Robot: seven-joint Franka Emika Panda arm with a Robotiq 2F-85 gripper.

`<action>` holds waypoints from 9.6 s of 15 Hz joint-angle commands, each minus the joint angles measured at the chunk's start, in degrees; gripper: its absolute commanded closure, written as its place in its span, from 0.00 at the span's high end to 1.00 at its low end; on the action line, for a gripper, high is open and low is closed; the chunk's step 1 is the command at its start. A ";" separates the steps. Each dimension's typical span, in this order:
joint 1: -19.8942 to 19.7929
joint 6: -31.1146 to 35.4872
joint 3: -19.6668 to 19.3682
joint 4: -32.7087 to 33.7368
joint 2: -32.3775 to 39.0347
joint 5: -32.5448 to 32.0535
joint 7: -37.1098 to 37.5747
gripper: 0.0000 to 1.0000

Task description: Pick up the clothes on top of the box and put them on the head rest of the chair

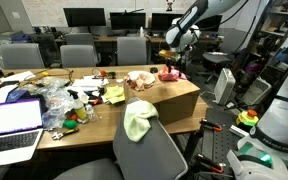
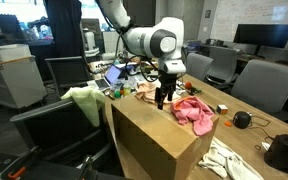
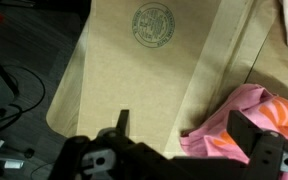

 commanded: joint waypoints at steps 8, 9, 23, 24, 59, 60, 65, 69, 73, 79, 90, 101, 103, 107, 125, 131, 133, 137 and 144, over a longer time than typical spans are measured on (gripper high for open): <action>0.99 6.55 -1.95 1.27 2.90 -0.50 10.44 1.00; 1.04 8.26 -2.21 0.95 2.69 -0.51 11.59 1.00; 0.57 12.97 -1.73 4.36 5.69 0.79 14.20 1.00; 0.30 12.67 -1.52 5.16 6.24 1.05 13.91 1.00; -8.70 -0.30 6.52 32.00 25.83 12.55 -1.66 0.12; -8.40 0.06 6.39 31.06 24.99 12.38 -1.98 0.05; -6.22 2.11 5.87 24.95 19.21 11.52 -4.28 0.03; -3.58 3.78 5.56 17.29 11.42 11.04 -5.97 0.04; -0.40 4.63 5.07 9.92 3.24 9.68 -7.02 0.04; 3.21 3.21 5.34 1.06 -7.17 5.91 -8.01 0.04; 7.57 -2.60 10.96 -12.19 -22.95 3.36 -20.43 0.04; 10.05 -5.23 17.92 -19.92 -33.76 -1.03 -28.33 0.04; 10.93 -6.61 19.18 -20.41 -35.08 -0.28 -31.77 0.04; 13.05 -10.95 21.91 -20.29 -36.96 0.14 -37.20 0.04; 17.49 -22.13 28.56 -21.20 -44.05 -1.92 -53.43 0.04; 19.19 -30.68 27.21 -19.71 -43.52 -0.69 -65.60 0.04; 19.47 -33.10 26.92 -19.26 -43.44 -0.90 -68.88 0.04; 19.97 -37.83 27.07 -18.16 -43.34 -2.17 -74.00 0.04; 20.39 -31.05 29.01 -17.49 -43.34 1.58 -66.42 0.04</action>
